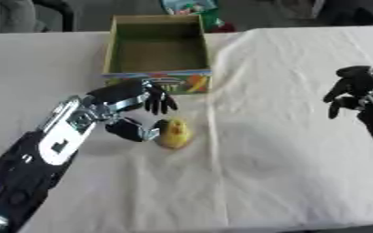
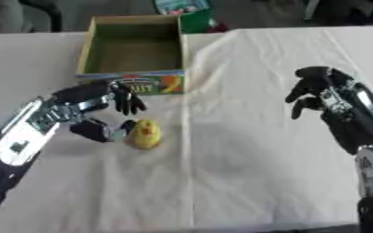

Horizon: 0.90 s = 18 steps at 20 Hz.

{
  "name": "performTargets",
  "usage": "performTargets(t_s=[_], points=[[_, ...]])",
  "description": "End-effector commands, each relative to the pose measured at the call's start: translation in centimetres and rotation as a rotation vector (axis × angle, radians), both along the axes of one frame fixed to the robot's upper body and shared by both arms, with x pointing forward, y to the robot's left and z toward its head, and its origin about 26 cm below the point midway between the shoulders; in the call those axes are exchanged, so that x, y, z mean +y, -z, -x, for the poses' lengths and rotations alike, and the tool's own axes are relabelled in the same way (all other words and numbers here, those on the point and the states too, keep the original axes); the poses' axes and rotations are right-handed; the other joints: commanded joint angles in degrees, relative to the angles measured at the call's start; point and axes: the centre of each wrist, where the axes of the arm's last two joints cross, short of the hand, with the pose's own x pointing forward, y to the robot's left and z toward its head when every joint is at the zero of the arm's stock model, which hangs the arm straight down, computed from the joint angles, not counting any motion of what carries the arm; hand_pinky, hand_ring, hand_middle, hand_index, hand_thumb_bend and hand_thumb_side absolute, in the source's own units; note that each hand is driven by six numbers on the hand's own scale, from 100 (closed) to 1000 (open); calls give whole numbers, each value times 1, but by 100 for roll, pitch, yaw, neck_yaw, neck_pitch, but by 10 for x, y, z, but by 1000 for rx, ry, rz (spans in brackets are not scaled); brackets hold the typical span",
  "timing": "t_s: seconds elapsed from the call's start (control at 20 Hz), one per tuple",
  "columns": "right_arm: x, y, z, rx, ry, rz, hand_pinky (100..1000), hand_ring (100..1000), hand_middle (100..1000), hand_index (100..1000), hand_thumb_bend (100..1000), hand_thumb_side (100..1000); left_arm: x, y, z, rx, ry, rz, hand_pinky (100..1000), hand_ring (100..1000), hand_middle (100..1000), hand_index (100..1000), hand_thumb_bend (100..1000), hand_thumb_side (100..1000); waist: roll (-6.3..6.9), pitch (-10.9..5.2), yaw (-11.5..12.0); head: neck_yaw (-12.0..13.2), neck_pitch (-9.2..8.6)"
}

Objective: Pick up objects on the table and place them in the box.

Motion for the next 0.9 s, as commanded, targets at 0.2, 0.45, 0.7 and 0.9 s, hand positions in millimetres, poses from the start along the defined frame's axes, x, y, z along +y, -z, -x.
performTargets(t_s=[0.2, 0.45, 0.7, 0.9], points=[[0, -10, 0, -34, -10, 4, 382, 564, 521, 738, 100, 501, -8, -5, -4, -16, 28, -21, 553, 583, 602, 789, 100, 360, -24, -83, -19, -9, -64], [1, -9, 0, -34, -13, 3, 382, 564, 522, 738, 100, 502, -13, 1, -4, -6, 45, -40, 569, 615, 646, 801, 100, 353, -28, -78, -33, -10, -68], [1, -9, 0, -32, -13, 5, 382, 564, 521, 737, 100, 502, -17, 8, -6, -28, 41, -51, 608, 672, 689, 813, 140, 294, -32, -78, -33, -11, -74], [1, -9, -1, -32, -14, 5, 382, 564, 521, 737, 100, 501, -17, 14, -8, -44, 44, -80, 633, 698, 712, 829, 184, 274, -34, -78, -36, -16, -77]])
